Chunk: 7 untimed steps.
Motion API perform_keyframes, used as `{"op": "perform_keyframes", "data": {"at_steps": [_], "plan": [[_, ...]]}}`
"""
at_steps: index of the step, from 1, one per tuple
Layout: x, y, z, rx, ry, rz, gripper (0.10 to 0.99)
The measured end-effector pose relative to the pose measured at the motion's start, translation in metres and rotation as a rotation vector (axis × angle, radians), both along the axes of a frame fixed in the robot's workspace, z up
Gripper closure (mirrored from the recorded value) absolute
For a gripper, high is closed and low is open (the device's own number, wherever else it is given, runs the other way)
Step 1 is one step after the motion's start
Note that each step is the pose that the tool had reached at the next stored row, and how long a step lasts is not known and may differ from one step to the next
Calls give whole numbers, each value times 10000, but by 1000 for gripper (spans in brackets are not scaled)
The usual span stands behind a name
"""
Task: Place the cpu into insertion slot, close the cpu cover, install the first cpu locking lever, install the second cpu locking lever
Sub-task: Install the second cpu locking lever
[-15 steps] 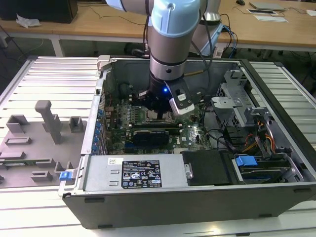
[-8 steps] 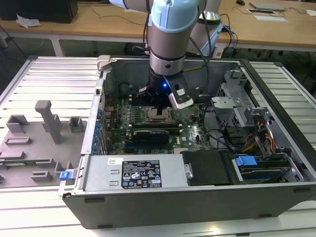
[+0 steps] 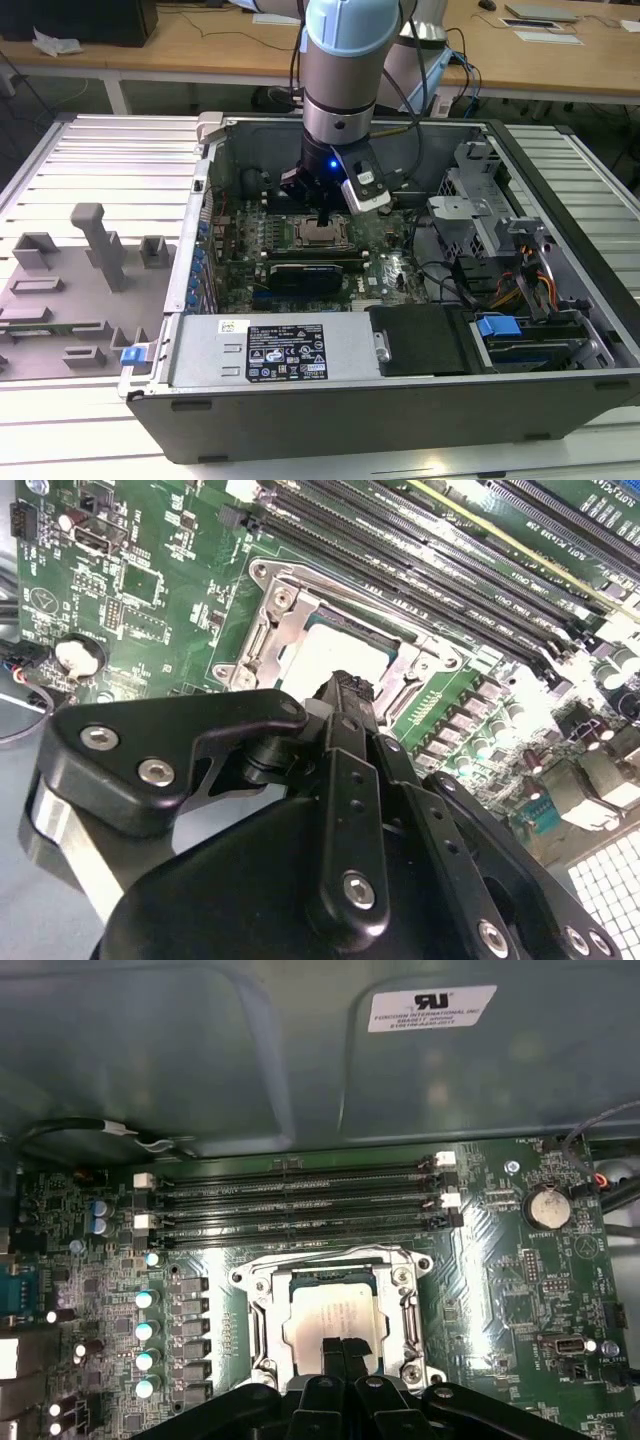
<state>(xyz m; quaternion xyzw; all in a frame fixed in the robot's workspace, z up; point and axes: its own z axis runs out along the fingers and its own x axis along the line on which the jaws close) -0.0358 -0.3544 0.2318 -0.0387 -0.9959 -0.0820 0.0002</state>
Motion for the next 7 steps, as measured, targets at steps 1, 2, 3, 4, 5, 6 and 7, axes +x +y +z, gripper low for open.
{"op": "perform_keyframes", "data": {"at_steps": [1,2,3,4,5,6,7], "plan": [[0,0,0,0,0,0,980],[0,0,0,0,0,0,980],[0,0,1,-4,1,0,980],[0,0,1,-4,1,-1,980],[0,0,1,-5,1,0,980],[0,-1,1,-5,1,-1,980],[0,0,1,-5,1,0,980]]}}
